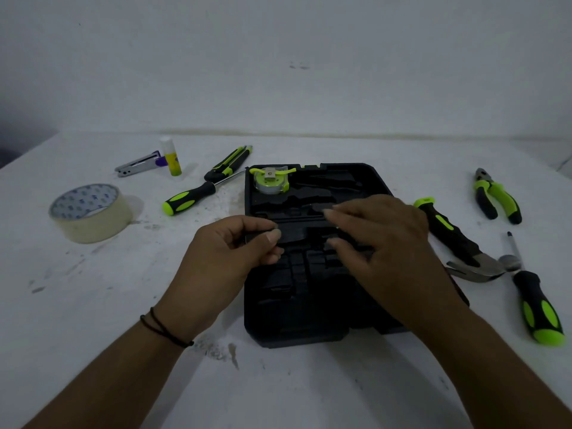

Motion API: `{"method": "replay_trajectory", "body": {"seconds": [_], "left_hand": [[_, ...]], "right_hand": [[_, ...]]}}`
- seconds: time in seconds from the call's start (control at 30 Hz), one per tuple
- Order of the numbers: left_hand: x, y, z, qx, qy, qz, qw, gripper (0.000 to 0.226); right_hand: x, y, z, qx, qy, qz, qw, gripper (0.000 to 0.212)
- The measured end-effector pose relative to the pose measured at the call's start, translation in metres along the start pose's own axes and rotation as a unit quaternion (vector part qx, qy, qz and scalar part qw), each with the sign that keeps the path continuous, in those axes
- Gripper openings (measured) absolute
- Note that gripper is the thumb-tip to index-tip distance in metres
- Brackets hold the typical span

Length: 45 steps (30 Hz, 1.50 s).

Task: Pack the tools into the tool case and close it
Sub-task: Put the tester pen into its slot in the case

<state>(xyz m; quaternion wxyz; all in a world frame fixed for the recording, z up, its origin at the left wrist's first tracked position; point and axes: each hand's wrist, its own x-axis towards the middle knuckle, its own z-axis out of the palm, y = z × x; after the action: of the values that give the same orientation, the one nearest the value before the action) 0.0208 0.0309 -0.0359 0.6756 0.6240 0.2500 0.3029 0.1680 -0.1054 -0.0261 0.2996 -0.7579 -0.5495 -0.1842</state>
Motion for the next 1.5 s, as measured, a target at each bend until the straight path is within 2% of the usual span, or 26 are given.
{"method": "replay_trajectory", "body": {"seconds": [0.17, 0.27, 0.37, 0.43, 0.5, 0.57, 0.7, 0.83, 0.9, 1.07, 1.17, 1.23, 1.33, 1.5], "left_hand": [[-0.002, 0.002, 0.003, -0.012, -0.024, -0.019, 0.999, 0.012], [0.000, 0.003, -0.001, 0.020, -0.044, -0.033, 0.998, 0.015], [0.006, 0.002, -0.011, 0.131, -0.018, 0.017, 0.991, 0.017], [0.008, 0.000, -0.019, 0.227, 0.007, 0.068, 0.971, 0.017], [0.009, -0.002, -0.024, 0.311, -0.008, 0.109, 0.944, 0.017], [0.008, -0.006, -0.026, 0.350, -0.034, 0.136, 0.926, 0.021], [0.009, -0.010, -0.026, 0.358, -0.035, 0.163, 0.919, 0.031], [0.006, -0.007, -0.026, 0.348, -0.041, 0.167, 0.922, 0.034], [0.005, -0.006, -0.025, 0.343, -0.043, 0.166, 0.923, 0.034], [0.006, -0.008, -0.025, 0.344, -0.037, 0.150, 0.926, 0.021], [0.007, -0.008, -0.028, 0.345, -0.052, 0.138, 0.927, 0.028], [0.009, -0.010, -0.033, 0.344, -0.050, 0.135, 0.928, 0.032], [0.011, -0.014, -0.039, 0.353, -0.024, 0.140, 0.925, 0.019], [0.012, -0.018, -0.041, 0.362, -0.033, 0.147, 0.920, 0.016]], "right_hand": [[0.001, -0.007, 0.009, -0.035, -0.061, -0.041, 0.997, 0.033], [0.002, -0.005, 0.013, -0.046, -0.092, -0.040, 0.994, 0.035], [0.001, -0.001, 0.014, -0.040, -0.120, -0.026, 0.992, 0.037], [0.001, 0.002, 0.014, -0.033, -0.129, -0.014, 0.991, 0.038], [0.001, 0.003, 0.015, -0.026, -0.136, -0.005, 0.990, 0.039], [0.001, 0.004, 0.016, -0.019, -0.142, -0.006, 0.990, 0.040], [0.005, 0.002, 0.012, 0.047, -0.163, 0.016, 0.985, 0.046], [0.009, 0.004, 0.008, 0.130, -0.213, 0.056, 0.967, 0.024], [0.011, 0.004, 0.007, 0.163, -0.218, 0.075, 0.959, 0.023], [0.011, 0.001, 0.007, 0.085, -0.191, 0.021, 0.978, 0.033], [0.011, -0.001, 0.011, 0.039, -0.163, 0.002, 0.986, 0.029], [0.010, 0.001, 0.013, 0.029, -0.172, 0.010, 0.985, 0.029], [0.006, 0.004, 0.015, 0.028, -0.200, 0.019, 0.979, 0.029], [0.005, 0.002, 0.020, 0.032, -0.236, 0.011, 0.971, 0.031]]}}
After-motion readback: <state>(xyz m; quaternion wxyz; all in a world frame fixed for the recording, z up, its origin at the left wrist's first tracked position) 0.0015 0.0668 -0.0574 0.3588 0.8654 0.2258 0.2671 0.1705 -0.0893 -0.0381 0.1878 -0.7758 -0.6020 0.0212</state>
